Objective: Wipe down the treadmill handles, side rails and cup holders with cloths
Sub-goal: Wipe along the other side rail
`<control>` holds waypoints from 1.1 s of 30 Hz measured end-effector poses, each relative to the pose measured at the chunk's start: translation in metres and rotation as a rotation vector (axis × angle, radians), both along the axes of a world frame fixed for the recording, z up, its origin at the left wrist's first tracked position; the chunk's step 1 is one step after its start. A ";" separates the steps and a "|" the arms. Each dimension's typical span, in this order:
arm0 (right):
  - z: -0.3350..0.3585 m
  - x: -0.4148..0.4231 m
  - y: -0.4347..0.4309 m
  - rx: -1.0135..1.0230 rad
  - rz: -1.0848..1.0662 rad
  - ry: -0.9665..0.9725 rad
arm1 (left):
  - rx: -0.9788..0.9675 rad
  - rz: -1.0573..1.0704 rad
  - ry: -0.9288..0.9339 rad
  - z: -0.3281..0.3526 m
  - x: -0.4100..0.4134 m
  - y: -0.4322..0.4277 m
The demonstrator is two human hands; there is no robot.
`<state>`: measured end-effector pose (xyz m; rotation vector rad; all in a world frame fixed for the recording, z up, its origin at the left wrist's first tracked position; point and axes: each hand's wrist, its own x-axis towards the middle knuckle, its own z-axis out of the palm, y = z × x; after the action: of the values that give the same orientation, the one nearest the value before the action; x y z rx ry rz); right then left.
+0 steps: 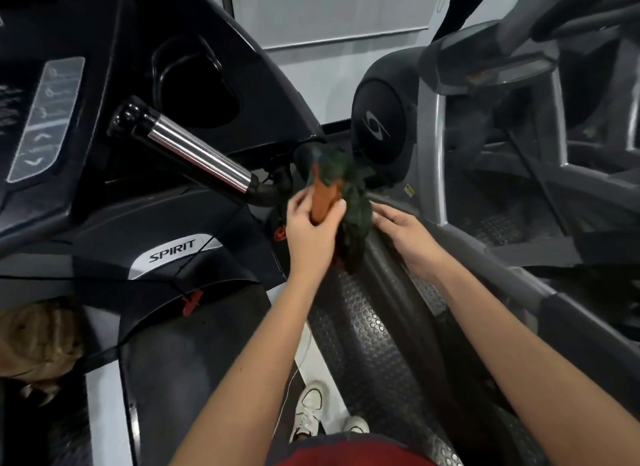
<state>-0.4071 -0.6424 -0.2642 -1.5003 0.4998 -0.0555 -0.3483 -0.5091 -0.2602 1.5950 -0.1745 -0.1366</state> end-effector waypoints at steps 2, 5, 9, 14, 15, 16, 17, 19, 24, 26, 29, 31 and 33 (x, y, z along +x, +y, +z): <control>0.001 -0.001 0.000 0.009 0.003 0.012 | -0.101 0.025 0.130 -0.009 0.006 0.001; 0.000 -0.002 -0.001 -0.013 -0.005 0.016 | -0.252 0.035 0.382 -0.023 -0.001 0.004; -0.001 -0.003 -0.001 -0.017 -0.003 0.020 | -0.379 -0.044 0.574 -0.030 -0.032 0.009; 0.002 -0.002 0.003 0.006 -0.017 -0.013 | -0.030 -0.015 0.069 -0.007 -0.025 0.004; 0.002 -0.002 0.004 0.023 -0.025 -0.016 | 0.053 -0.020 -0.018 -0.001 -0.013 -0.001; 0.002 -0.002 0.004 0.029 -0.030 -0.015 | 0.102 -0.026 -0.069 0.004 -0.003 -0.004; 0.002 -0.002 0.005 0.032 -0.030 -0.010 | 0.116 -0.016 -0.086 0.006 0.003 -0.006; 0.003 -0.003 0.004 0.019 -0.028 0.008 | 0.026 0.021 -0.020 0.002 0.004 -0.004; 0.003 -0.005 0.001 -0.030 -0.025 0.043 | -0.215 0.060 0.358 -0.014 -0.012 0.003; 0.008 -0.004 -0.002 -0.087 0.007 0.055 | -0.248 0.008 0.475 -0.015 -0.017 0.006; 0.029 -0.003 -0.012 -0.147 0.071 0.086 | -0.173 -0.069 0.506 -0.006 -0.025 0.014; 0.042 -0.004 -0.023 -0.130 0.054 0.075 | -0.103 -0.095 0.395 0.004 -0.026 0.015; 0.051 -0.006 -0.035 -0.118 -0.017 0.042 | -0.083 -0.171 0.277 0.017 -0.025 0.011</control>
<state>-0.4133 -0.6769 -0.2128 -1.6152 0.5514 -0.0677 -0.3733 -0.4984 -0.2431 1.4604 -0.0989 -0.4740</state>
